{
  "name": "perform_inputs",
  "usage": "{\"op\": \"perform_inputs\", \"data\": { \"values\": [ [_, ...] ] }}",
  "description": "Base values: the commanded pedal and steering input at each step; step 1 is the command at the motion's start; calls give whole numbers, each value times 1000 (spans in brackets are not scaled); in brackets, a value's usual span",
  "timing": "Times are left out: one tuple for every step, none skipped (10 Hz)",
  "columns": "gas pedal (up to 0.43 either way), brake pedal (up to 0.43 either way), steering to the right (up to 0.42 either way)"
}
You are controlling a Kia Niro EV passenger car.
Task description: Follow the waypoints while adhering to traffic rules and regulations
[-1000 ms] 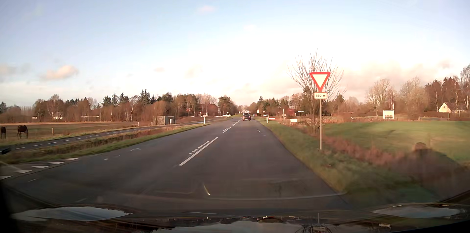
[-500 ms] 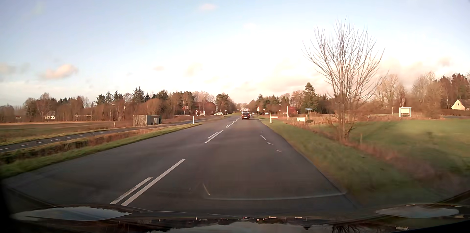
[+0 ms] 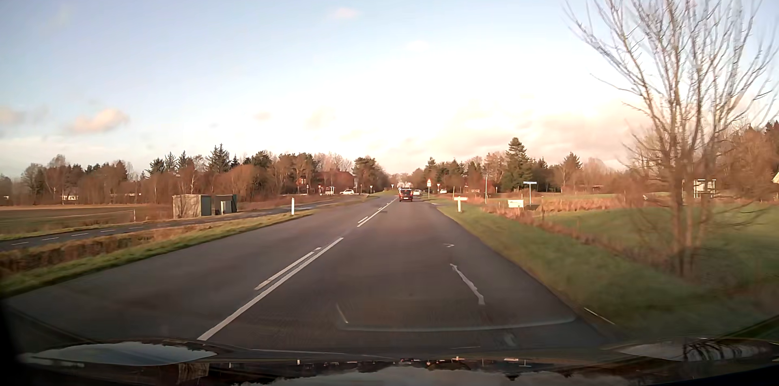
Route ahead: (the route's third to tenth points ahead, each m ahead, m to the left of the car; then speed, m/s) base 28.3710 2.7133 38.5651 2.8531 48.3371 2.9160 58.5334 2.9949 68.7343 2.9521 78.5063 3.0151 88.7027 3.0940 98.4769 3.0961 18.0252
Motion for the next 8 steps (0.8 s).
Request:
{"op": "perform_inputs", "data": {
  "values": [
    [28,0,3],
    [28,0,2],
    [28,0,2],
    [28,0,2],
    [28,0,2],
    [28,0,2],
    [0,0,2],
    [0,0,2]
  ]
}}
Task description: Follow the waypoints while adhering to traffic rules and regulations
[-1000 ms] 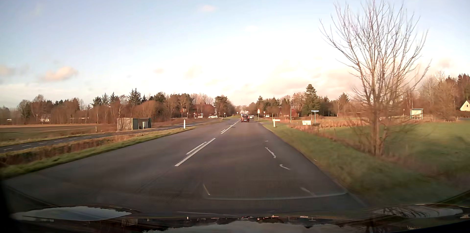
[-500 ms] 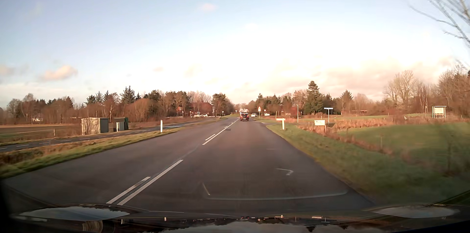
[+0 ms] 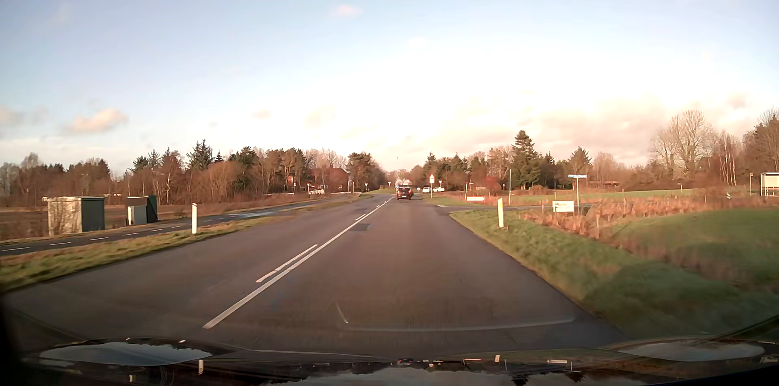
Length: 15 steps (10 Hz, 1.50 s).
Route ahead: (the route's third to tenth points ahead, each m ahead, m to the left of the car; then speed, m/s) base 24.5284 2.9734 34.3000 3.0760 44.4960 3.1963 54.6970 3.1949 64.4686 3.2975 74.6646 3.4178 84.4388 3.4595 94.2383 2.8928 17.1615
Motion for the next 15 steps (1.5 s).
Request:
{"op": "perform_inputs", "data": {
  "values": [
    [0,0,1],
    [0,0,1],
    [0,0,1],
    [0,0,0],
    [0,0,-1],
    [0,0,-1],
    [0,0,-1],
    [0,0,-1],
    [20,0,-1],
    [28,0,-1],
    [28,0,-1],
    [28,0,-2],
    [20,0,-2],
    [8,0,-1],
    [8,0,-2]
  ]
}}
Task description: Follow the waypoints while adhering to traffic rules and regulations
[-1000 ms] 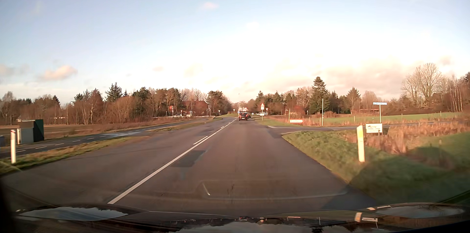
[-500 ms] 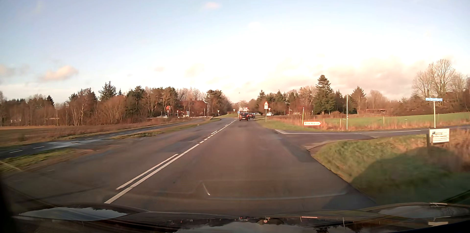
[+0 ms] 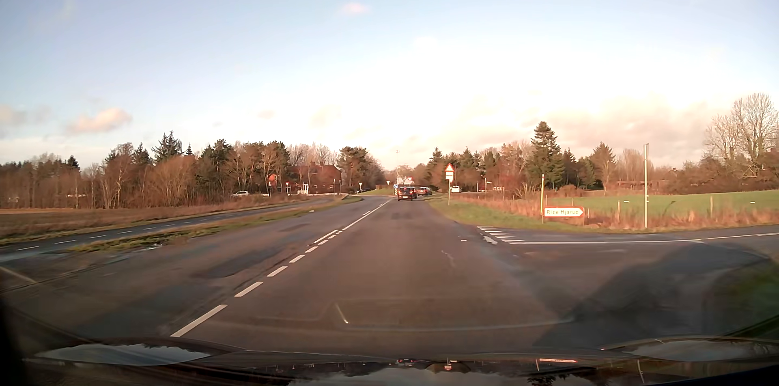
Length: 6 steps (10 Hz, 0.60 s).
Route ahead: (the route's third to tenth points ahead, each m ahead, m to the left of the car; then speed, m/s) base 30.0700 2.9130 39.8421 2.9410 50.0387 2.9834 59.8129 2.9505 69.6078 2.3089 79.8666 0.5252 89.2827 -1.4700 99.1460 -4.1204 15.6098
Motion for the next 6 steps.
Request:
{"op": "perform_inputs", "data": {
  "values": [
    [8,0,-1],
    [8,0,-1],
    [20,0,-2],
    [28,0,-2],
    [28,0,-2],
    [28,0,-2]
  ]
}}
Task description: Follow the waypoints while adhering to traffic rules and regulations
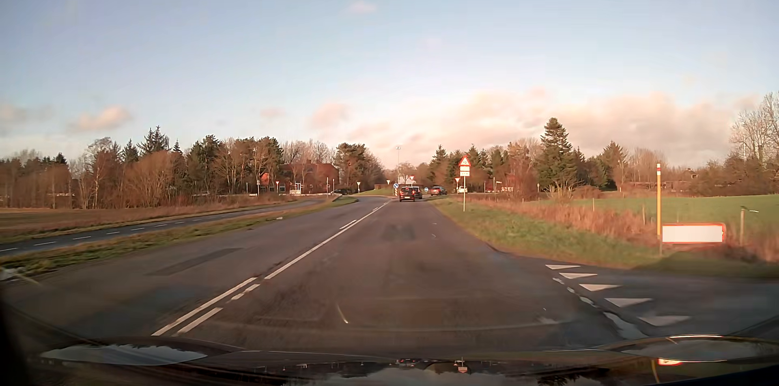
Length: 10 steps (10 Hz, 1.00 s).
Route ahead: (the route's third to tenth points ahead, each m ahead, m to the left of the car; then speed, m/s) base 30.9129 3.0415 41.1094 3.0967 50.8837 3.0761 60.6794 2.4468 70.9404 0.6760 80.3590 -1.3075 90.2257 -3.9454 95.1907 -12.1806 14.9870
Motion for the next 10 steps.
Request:
{"op": "perform_inputs", "data": {
  "values": [
    [28,0,-2],
    [28,0,-2],
    [28,0,-2],
    [28,0,-2],
    [28,0,-2],
    [28,0,-2],
    [28,0,-2],
    [28,0,-3],
    [28,0,-2],
    [28,0,-3]
  ]
}}
